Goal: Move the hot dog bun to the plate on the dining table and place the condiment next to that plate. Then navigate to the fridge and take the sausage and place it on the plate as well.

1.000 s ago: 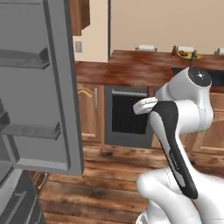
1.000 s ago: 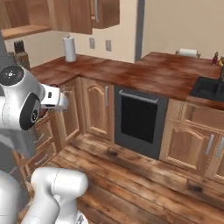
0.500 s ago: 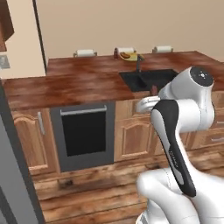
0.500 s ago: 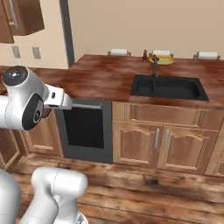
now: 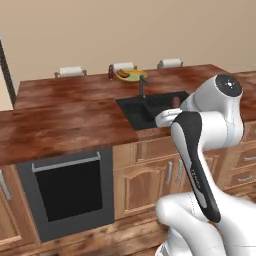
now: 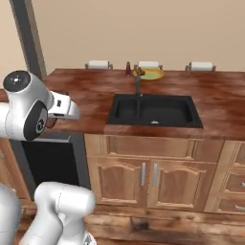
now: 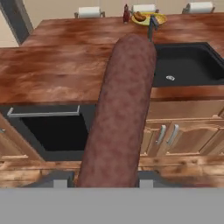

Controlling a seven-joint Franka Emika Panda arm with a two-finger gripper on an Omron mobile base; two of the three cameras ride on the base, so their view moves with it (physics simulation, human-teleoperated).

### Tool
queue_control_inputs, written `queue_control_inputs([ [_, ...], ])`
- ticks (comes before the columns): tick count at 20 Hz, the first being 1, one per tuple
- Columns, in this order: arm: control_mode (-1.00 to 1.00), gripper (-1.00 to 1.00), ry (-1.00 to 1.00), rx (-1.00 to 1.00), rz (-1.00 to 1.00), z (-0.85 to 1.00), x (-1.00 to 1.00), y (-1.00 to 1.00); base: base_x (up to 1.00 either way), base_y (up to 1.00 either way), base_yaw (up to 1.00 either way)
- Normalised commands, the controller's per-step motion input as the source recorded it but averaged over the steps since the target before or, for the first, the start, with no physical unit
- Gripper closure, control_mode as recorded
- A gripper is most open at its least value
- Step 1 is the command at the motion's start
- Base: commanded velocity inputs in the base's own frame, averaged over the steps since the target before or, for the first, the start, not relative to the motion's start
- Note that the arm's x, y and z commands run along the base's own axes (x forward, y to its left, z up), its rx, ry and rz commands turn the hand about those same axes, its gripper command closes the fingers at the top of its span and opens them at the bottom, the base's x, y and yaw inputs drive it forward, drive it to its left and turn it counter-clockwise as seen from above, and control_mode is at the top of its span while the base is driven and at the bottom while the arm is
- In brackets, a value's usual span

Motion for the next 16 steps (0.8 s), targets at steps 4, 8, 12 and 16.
queue_control_inputs([
  [4,1.0,1.0,0.0,0.0,0.0,0.0,0.0,0.0,0.99,-1.0,0.0],
  [8,1.0,1.0,0.0,0.0,0.0,0.0,0.0,0.0,0.79,-1.0,0.0],
  [12,1.0,1.0,0.0,0.0,0.0,0.0,0.0,0.0,0.41,-1.0,-0.01],
  [16,1.0,1.0,0.0,0.0,0.0,0.0,0.0,0.0,-0.02,-1.0,0.0],
])
